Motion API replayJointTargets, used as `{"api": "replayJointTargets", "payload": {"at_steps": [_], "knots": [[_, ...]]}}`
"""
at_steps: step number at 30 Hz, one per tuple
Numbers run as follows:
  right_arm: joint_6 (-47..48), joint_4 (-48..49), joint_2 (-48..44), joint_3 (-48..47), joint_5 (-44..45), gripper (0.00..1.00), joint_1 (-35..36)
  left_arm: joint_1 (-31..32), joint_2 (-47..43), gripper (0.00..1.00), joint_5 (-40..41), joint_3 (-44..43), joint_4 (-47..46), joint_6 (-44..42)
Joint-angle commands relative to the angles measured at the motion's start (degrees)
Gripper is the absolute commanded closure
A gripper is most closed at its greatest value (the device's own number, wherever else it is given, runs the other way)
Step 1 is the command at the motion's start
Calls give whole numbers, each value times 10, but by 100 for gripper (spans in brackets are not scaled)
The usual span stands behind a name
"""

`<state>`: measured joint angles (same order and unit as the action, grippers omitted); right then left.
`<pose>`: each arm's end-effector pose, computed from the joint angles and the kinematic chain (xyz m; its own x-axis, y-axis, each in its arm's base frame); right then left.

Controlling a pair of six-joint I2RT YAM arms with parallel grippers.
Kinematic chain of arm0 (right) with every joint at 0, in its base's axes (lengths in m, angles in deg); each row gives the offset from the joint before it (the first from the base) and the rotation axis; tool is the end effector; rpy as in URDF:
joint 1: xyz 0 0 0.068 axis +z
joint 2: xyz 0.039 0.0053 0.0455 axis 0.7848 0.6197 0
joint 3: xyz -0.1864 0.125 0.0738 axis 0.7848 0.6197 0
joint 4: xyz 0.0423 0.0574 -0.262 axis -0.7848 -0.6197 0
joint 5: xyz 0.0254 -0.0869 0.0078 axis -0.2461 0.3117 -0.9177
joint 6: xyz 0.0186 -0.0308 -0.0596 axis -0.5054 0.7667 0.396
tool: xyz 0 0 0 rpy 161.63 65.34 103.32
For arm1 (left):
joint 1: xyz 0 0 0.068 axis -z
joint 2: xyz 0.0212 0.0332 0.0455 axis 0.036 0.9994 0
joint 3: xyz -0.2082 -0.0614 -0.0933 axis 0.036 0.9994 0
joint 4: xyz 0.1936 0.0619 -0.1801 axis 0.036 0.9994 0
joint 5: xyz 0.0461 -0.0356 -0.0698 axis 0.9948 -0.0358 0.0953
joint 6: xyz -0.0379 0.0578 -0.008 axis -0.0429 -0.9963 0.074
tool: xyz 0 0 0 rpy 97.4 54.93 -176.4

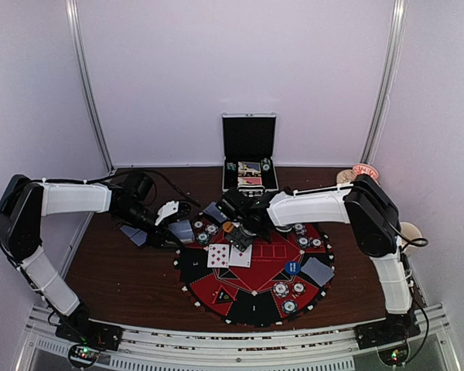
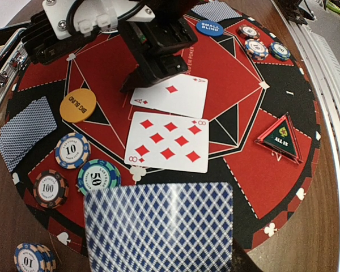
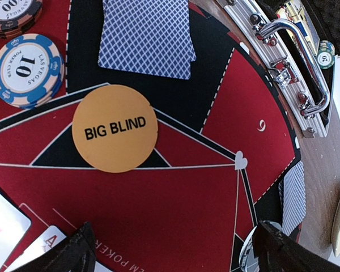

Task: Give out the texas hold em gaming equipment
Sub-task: Adjust the poker card in the community card area.

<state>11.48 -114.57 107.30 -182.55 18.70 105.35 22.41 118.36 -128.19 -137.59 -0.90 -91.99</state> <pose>0.2909 0.3574 0.0986 -0.5124 -0.7313 -0.4502 -0.6450 0.6738 -0.3605 0.2805 -0.1696 0.1275 -0.2225 0.6470 -0.7293 0.9749 0.1557 -0.1593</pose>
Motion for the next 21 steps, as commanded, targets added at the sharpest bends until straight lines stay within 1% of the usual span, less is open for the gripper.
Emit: {"api": "replayJointTargets", "payload": {"at_steps": [1,15,21], "knots": [[8,-6,1,17,-35,2,8,-2,-8,55,-16,-11,-2,-3],[7,-1,-9,15,-38,2,19,-2,-8,55,-17,-11,-2,-3],[-31,8,-29,4,21,0,18,-2,-6,55,-18,-11,-2,-3]]}}
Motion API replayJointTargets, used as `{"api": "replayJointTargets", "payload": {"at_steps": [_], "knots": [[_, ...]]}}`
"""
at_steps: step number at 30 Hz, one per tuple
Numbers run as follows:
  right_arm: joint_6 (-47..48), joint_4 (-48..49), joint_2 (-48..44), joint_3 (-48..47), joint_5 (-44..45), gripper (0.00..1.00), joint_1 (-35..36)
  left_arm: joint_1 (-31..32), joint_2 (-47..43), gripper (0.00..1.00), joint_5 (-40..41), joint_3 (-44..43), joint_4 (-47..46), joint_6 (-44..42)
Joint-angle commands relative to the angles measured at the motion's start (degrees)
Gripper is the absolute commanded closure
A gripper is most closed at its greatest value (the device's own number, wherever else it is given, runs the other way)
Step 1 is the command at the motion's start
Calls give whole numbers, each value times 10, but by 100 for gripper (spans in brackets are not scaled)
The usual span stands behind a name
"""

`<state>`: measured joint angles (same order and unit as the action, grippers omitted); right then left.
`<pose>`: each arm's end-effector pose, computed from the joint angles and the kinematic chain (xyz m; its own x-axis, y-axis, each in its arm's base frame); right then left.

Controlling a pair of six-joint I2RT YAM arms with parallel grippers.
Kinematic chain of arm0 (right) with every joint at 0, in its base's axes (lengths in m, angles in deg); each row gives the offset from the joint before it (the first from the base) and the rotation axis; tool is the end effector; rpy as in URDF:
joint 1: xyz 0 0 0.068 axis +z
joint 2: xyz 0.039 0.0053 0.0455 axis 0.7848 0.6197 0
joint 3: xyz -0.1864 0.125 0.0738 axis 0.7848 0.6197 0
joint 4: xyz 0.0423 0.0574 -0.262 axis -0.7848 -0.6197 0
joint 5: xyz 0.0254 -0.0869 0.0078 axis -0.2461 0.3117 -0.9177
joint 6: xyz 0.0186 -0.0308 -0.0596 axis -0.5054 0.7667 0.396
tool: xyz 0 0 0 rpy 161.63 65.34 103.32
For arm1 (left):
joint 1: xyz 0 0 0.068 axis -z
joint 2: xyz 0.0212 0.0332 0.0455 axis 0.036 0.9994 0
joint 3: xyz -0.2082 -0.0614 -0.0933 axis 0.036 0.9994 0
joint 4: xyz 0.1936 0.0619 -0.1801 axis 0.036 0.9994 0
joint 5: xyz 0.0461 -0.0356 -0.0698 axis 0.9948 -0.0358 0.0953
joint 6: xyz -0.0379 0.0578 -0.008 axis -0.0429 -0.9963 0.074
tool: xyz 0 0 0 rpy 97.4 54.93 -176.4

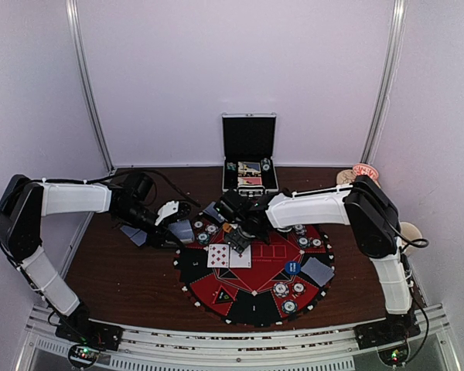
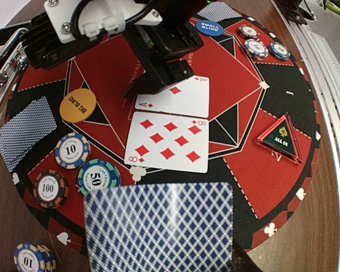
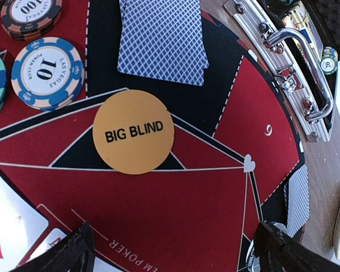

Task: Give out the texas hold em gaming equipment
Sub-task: Adjust the poker card in the community card area, then pick up the poker card from the face-down deck piles.

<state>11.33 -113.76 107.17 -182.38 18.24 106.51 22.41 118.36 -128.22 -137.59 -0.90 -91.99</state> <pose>0.2839 0.3644 0.0994 -0.4955 -0.7347 -0.4632 -0.6590 0.6655 -0.3506 0.2805 -0.1696 0.1275 -0.2225 0.6468 -0.7295 0.9749 0.1554 -0.1595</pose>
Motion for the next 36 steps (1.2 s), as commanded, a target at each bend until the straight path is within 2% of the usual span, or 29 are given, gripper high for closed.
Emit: {"api": "replayJointTargets", "payload": {"at_steps": [1,6,10,14,19,28,36], "knots": [[-43,3,-37,0,30,0,6,-2,-6,55,-17,-12,-2,-3],[-119,63,-124,38,-4,0,5,-2,-1,55,-19,-13,-1,-1],[-193,180,-202,123,-128,0,2,-2,1,55,-19,-13,-2,-2],[-273,303,-237,199,-248,0,2,1,1,54,-21,-12,-2,-2],[-350,392,-211,228,-350,4,7,19,-3,55,-12,-5,-1,-3],[-400,477,-160,241,-418,5,13,34,-17,54,-10,5,-2,-5],[-415,485,-108,207,-449,9,13,43,-15,54,-5,7,-1,-8]]}}
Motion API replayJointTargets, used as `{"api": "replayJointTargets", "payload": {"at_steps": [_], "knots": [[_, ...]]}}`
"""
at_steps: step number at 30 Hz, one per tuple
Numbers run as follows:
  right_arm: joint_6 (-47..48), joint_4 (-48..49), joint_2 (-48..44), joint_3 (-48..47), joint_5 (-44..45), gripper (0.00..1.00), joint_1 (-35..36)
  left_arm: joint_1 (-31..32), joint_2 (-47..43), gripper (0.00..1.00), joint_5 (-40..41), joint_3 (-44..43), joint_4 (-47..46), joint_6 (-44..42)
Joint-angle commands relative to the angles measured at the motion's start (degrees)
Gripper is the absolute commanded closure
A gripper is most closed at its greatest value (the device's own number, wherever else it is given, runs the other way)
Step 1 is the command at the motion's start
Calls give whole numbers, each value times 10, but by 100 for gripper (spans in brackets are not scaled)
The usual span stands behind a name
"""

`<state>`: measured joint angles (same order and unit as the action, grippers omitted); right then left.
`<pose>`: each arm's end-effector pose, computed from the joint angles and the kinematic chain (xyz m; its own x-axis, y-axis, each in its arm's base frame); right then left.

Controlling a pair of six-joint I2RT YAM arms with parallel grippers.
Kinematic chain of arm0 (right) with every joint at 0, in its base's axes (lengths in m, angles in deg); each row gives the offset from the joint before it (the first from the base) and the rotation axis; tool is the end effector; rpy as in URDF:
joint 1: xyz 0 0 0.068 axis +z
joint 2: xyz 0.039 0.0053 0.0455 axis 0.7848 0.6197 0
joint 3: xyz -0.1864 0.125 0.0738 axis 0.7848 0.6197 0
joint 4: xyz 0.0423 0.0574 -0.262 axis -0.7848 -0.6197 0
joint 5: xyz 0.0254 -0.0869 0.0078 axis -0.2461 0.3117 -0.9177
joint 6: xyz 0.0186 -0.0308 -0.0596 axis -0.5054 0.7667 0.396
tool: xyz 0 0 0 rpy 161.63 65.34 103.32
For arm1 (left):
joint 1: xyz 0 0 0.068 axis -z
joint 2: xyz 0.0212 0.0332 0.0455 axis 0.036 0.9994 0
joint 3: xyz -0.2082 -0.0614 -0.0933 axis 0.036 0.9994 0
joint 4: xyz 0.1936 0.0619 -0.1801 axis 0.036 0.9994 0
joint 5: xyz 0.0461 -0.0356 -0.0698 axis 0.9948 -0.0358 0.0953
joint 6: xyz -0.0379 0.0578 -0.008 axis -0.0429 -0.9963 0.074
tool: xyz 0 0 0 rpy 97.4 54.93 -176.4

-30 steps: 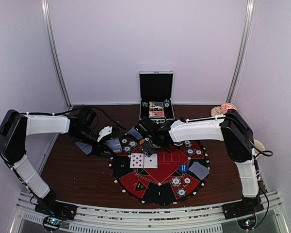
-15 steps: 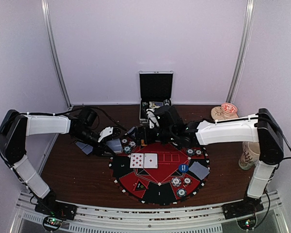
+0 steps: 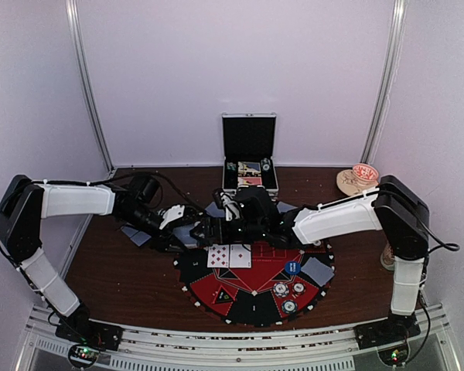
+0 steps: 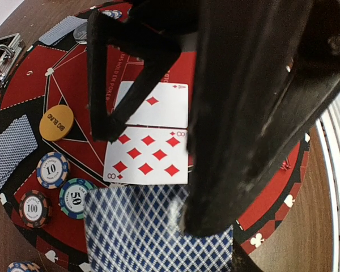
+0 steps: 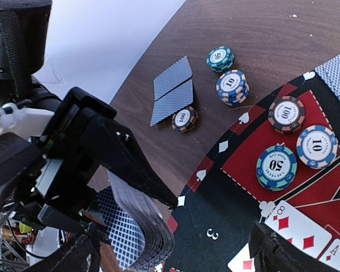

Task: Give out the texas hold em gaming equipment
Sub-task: Pick up the poker card from the face-down deck piles.

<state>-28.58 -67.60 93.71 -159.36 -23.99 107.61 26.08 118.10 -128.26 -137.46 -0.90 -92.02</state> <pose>0.2387 0.3860 0.1422 -0.7817 -0.1020 -0.6153 -0.5903 0.4394 0.6771 0.2685 -0.1870 0.1283 -0.1786 0.6586 -0.7310 0.9832 0.0918 -0.1576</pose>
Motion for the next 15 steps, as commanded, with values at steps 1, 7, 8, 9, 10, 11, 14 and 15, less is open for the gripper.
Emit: {"api": "replayJointTargets", "payload": {"at_steps": [1,7,8,9,10,11,14,15], "knots": [[-18,21,32,-29,-27,9,2,7,-13,54,-4,7,-1,-8],[-24,5,56,-58,-17,14,2,11,-14,54,0,9,-1,-9],[-26,2,59,-62,-14,15,2,12,-14,54,0,10,-1,-9],[-28,1,64,-66,-13,16,1,13,-13,54,2,10,0,-10],[-30,-2,69,-72,-13,16,0,13,-13,54,3,10,-1,-10],[-31,-6,75,-78,-13,17,0,14,-14,54,3,10,-1,-11],[-29,-18,90,-92,-14,21,0,15,-14,54,3,11,-1,-11],[-28,-21,93,-94,-12,22,-1,15,-14,54,4,11,-1,-11]]}}
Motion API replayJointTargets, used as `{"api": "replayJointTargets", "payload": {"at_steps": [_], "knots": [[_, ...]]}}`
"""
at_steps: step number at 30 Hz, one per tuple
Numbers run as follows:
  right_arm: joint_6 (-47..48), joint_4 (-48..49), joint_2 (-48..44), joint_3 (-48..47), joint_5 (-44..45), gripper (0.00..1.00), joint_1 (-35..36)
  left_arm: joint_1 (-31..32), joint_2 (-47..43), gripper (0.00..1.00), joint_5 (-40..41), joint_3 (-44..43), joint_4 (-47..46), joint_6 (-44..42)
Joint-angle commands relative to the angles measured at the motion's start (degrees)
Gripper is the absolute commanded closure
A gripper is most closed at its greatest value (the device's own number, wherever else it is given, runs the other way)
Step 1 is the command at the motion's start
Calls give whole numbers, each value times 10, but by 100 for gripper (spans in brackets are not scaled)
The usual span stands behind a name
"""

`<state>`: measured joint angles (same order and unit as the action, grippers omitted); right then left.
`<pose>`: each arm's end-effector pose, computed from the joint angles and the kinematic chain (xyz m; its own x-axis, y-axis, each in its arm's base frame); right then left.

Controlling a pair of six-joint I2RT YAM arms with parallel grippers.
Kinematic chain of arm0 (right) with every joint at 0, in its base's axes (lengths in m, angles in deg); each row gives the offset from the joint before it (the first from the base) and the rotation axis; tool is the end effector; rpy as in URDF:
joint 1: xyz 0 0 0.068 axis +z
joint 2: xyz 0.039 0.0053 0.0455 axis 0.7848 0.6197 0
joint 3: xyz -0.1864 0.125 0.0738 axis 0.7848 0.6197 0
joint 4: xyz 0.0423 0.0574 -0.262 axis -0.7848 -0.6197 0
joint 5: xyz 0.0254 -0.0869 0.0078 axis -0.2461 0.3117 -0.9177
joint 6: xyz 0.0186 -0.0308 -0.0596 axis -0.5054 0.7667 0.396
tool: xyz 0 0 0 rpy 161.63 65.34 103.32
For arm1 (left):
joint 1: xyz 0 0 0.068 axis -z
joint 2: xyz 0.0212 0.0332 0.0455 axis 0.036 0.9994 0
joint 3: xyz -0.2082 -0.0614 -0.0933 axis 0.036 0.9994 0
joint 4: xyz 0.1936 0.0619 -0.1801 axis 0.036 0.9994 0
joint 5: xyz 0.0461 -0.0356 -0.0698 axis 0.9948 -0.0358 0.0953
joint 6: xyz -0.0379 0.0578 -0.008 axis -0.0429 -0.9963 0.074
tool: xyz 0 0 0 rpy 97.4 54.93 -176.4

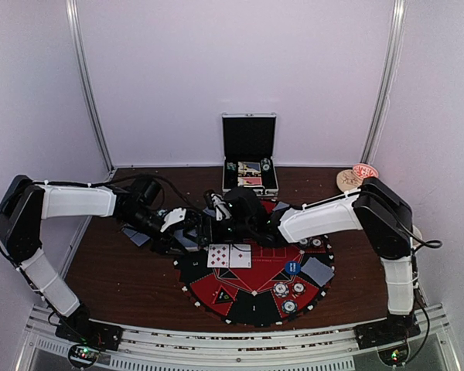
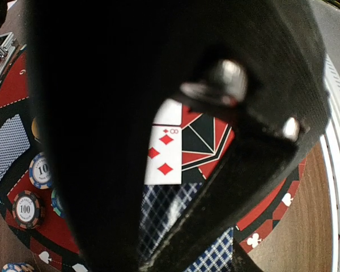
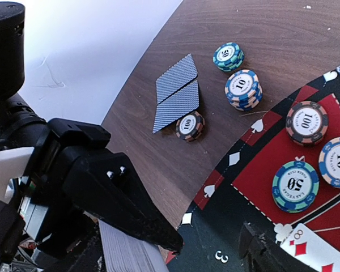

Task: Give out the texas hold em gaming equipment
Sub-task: Pick up the poker card from the face-down deck piles.

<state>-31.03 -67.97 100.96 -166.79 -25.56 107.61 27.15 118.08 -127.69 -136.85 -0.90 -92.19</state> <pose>0.2516 0.4078 0.1300 -0.8107 -0.1009 -0.5767 -0.5589 0.4268 0.7110 0.2634 -0.1905 0.1249 -0.1696 0.6707 -0.7221 0.9842 0.0777 -0.1590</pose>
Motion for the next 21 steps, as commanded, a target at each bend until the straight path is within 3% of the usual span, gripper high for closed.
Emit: {"api": "replayJointTargets", "payload": {"at_steps": [1,11,21], "knots": [[-3,-20,21,-20,7,24,-1,4,-14,54,-2,5,-1,-10],[13,-35,-1,16,41,38,-11,5,-14,54,-1,5,-1,-10],[19,-32,-21,47,51,58,-26,5,-14,54,-2,4,0,-10]]}}
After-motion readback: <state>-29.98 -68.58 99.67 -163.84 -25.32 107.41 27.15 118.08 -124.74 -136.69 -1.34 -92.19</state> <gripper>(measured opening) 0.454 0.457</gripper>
